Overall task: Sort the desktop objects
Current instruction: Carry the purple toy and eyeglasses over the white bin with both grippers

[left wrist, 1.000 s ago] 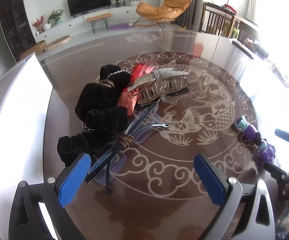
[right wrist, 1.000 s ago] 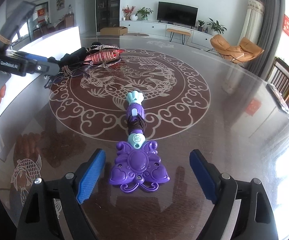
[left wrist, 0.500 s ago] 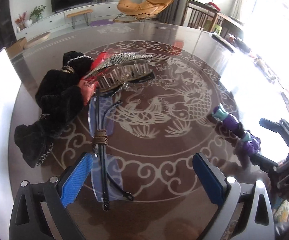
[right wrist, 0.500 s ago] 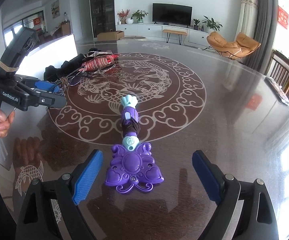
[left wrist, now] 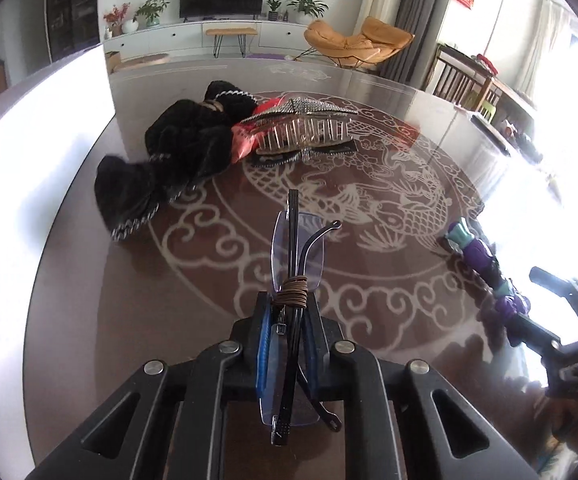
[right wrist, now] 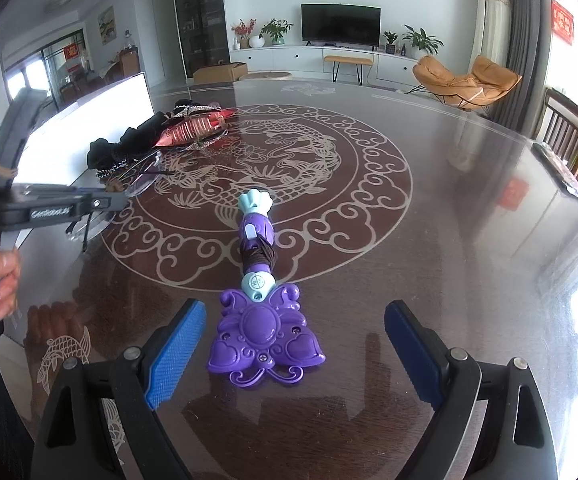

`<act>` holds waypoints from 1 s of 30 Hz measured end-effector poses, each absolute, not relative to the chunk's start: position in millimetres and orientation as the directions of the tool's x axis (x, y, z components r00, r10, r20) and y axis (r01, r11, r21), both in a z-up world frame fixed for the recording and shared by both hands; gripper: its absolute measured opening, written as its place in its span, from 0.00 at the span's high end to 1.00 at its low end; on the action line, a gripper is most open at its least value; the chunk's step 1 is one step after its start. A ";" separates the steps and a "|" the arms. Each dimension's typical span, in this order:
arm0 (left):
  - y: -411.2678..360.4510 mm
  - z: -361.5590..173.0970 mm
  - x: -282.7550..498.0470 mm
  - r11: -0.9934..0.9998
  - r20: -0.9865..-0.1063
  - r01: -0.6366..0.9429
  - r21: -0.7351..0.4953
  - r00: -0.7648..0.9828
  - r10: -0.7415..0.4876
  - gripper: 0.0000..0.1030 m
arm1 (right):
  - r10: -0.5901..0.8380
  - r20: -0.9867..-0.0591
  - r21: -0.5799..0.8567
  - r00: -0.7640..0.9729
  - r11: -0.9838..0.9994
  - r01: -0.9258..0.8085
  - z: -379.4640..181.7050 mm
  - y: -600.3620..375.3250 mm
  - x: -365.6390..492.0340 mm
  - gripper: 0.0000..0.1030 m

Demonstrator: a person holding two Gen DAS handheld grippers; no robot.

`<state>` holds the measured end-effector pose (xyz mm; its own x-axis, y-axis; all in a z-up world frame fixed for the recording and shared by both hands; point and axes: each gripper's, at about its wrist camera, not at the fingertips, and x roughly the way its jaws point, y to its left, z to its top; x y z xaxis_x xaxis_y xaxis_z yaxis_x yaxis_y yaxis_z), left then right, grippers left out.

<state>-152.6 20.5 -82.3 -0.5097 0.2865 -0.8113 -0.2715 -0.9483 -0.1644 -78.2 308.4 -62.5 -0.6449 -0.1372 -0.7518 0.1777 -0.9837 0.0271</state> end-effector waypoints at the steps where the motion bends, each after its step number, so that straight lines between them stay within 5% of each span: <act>1: 15.5 -82.6 -143.5 -0.949 -0.810 -0.256 -0.186 -0.507 0.295 0.86 | -0.136 -0.757 0.025 -0.639 -0.983 0.180 -63.0 307.5 -79.1 0.11; 15: -3.0 -87.6 -60.8 -0.946 -0.785 -0.206 -0.251 -0.529 0.323 0.86 | -0.219 -0.747 0.063 -0.628 -0.963 0.261 -59.9 304.7 -77.6 0.11; 25: -10.5 -85.1 -48.5 -0.949 -0.779 -0.197 -0.244 -0.543 0.314 0.86 | -0.249 -0.911 0.153 -0.327 -0.944 0.294 -47.8 317.4 -144.0 0.11; 30: -11.2 -82.6 -46.3 -0.951 -0.781 -0.199 -0.236 -0.544 0.308 0.86 | -0.204 -0.937 0.072 -0.282 -0.905 0.418 -56.8 278.7 -154.4 0.36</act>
